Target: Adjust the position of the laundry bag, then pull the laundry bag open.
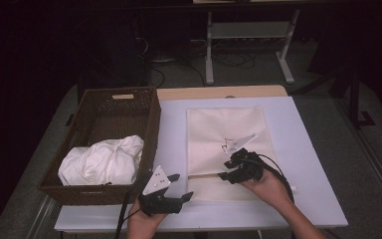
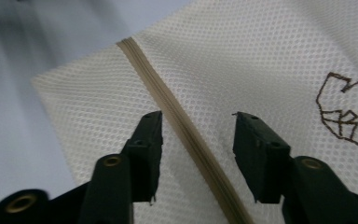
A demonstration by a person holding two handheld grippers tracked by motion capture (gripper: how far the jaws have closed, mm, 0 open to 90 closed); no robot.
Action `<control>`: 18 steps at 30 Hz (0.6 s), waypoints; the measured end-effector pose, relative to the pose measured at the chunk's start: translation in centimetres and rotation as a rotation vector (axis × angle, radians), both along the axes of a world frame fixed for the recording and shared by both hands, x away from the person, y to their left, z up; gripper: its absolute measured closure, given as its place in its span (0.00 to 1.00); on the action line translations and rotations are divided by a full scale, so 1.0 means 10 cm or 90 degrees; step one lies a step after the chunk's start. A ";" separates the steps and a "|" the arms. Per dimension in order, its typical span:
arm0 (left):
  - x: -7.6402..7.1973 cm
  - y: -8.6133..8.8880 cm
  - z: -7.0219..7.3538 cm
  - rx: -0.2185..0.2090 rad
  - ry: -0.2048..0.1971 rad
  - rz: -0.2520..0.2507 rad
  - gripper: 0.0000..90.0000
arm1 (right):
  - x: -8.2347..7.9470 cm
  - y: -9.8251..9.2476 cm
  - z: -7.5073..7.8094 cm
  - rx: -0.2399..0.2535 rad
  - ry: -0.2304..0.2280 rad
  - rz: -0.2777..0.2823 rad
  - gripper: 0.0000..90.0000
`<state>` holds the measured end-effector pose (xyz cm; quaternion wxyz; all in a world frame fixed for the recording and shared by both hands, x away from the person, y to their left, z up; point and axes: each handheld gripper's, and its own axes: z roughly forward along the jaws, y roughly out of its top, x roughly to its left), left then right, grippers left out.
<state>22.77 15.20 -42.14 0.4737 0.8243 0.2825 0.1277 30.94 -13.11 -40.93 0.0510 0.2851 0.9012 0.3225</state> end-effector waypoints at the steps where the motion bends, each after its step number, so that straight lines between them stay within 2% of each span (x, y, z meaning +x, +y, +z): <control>1: 0.01 -0.01 0.01 -0.005 0.000 -0.002 0.40 | -0.02 -0.03 0.02 0.007 -0.007 -0.001 0.48; 4: 0.05 -0.06 0.04 -0.003 0.003 -0.011 0.34 | -0.12 -0.18 0.08 0.037 -0.047 -0.005 0.45; 7: 0.06 -0.14 0.02 -0.003 0.005 -0.027 0.27 | -0.19 -0.31 0.12 0.048 -0.073 -0.009 0.40; 9: 0.06 -0.19 0.00 -0.004 0.024 -0.043 0.28 | -0.25 -0.40 0.14 0.060 -0.079 -0.014 0.37; 10: 0.06 -0.19 0.00 -0.004 0.024 -0.043 0.29 | -0.28 -0.45 0.14 0.068 -0.085 -0.017 0.36; 11: 0.06 -0.23 0.01 -0.011 0.039 -0.055 0.29 | -0.32 -0.51 0.14 0.079 -0.094 -0.021 0.35; 12: 0.06 -0.23 0.01 -0.011 0.039 -0.055 0.29 | -0.32 -0.51 0.14 0.079 -0.094 -0.021 0.35; 13: 0.06 -0.26 0.03 -0.012 0.042 -0.057 0.29 | -0.38 -0.61 0.12 0.084 -0.104 -0.024 0.33; 16: 0.08 -0.32 0.06 -0.026 0.050 -0.063 0.30 | -0.44 -0.72 0.08 0.086 -0.103 -0.031 0.31; 18: 0.09 -0.37 0.07 -0.042 0.065 -0.068 0.27 | -0.47 -0.80 0.06 0.090 -0.099 -0.037 0.29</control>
